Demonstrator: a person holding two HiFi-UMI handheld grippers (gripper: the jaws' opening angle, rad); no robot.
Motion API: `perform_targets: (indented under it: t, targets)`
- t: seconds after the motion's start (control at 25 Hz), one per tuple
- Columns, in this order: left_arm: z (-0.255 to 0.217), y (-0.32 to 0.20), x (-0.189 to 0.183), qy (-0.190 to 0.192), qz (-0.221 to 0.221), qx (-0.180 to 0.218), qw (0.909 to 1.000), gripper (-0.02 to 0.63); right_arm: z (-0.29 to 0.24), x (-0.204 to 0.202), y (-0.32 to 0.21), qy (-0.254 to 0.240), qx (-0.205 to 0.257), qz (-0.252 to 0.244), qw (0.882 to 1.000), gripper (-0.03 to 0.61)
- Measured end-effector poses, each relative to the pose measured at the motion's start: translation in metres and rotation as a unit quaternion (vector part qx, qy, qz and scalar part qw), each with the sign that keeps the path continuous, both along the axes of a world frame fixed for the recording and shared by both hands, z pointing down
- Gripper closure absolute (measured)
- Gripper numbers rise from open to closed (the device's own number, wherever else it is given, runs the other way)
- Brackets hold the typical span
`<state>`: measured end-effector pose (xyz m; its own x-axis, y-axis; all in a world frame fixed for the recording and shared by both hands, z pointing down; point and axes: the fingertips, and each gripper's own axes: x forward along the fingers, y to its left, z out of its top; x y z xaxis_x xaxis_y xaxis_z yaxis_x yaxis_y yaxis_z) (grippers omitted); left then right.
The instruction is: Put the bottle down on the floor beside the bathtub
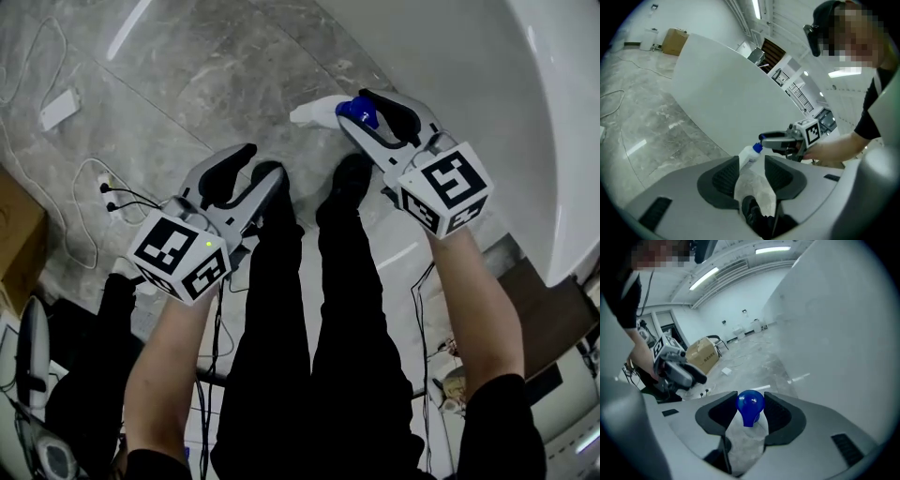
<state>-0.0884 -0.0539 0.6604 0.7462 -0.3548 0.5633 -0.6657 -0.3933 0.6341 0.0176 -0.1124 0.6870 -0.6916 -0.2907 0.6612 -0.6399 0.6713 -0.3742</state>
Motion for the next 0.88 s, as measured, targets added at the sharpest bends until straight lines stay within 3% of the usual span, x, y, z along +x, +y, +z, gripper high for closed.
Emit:
perform_targets:
  t: [0.2, 0.44, 0.64, 0.88]
  targets:
    - [0.001, -0.014, 0.002, 0.007, -0.014, 0.026, 0.9995, 0.571, 0.063, 0.012, 0.003, 0.053, -0.011, -0.007, 0.999, 0.391]
    - [0.011, -0.016, 0.023, 0.039, -0.029, 0.020, 0.9986, 0.578, 0.131, 0.027, 0.008, 0.113, -0.019, -0.008, 0.993, 0.391]
    - [0.015, -0.011, 0.038, 0.048, -0.024, 0.013, 0.9985, 0.580, 0.167, 0.047, 0.016, 0.162, -0.032, 0.006, 0.986, 0.391]
    - [0.032, 0.000, 0.044, 0.048, -0.033, 0.003, 0.9983, 0.581, 0.201, 0.064, 0.028, 0.187, -0.050, 0.010, 0.981, 0.391]
